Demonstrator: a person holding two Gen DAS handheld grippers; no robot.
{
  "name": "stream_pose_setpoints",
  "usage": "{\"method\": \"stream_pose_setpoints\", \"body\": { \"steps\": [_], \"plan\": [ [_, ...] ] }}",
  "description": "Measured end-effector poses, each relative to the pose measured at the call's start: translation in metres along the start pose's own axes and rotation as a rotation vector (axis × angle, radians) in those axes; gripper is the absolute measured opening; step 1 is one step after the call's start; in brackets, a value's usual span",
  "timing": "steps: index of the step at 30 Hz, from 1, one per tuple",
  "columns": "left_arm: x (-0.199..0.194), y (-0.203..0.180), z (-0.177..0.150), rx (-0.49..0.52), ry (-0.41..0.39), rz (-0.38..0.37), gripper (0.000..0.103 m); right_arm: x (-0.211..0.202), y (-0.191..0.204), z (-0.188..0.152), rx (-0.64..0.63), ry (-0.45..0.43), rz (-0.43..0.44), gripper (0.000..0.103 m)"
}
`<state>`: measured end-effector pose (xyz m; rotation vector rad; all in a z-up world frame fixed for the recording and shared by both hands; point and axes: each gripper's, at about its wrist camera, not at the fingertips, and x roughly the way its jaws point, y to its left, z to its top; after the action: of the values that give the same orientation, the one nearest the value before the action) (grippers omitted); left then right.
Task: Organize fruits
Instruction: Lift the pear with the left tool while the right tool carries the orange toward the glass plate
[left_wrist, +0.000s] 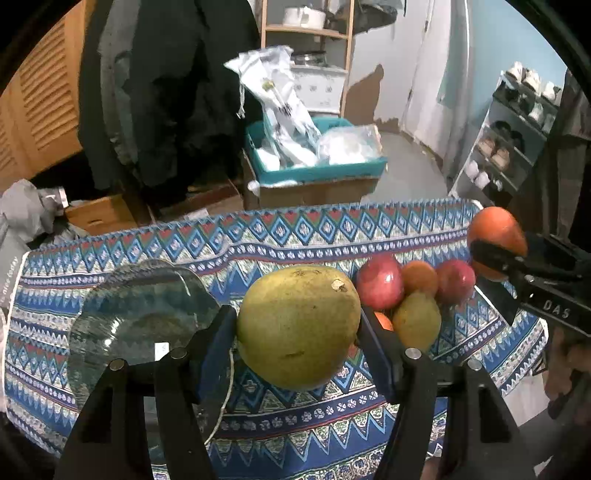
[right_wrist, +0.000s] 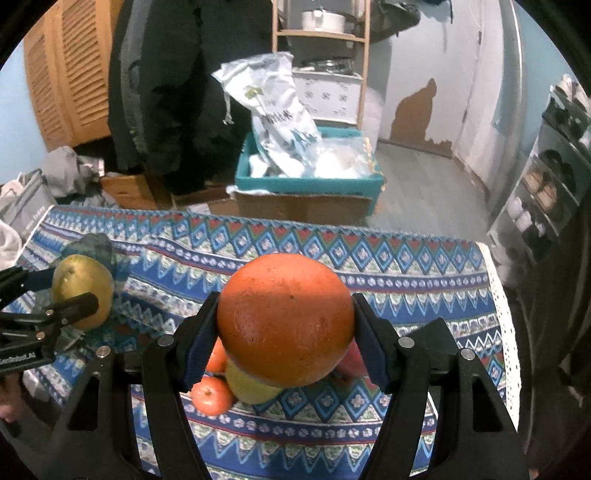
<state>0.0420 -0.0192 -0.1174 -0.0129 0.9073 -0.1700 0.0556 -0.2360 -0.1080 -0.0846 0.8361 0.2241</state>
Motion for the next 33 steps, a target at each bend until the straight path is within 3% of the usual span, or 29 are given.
{"method": "stream_pose_setpoints", "body": {
  "steps": [18, 33],
  "plan": [
    [-0.056, 0.031, 0.006, -0.038, -0.130, 0.020, 0.068, -0.025, 0.053, 0.027, -0.048, -0.075, 0.090, 0.069],
    [-0.080, 0.068, 0.001, -0.096, -0.180, 0.053, 0.068, -0.030, 0.105, 0.056, -0.084, -0.112, 0.175, 0.069]
  ]
}}
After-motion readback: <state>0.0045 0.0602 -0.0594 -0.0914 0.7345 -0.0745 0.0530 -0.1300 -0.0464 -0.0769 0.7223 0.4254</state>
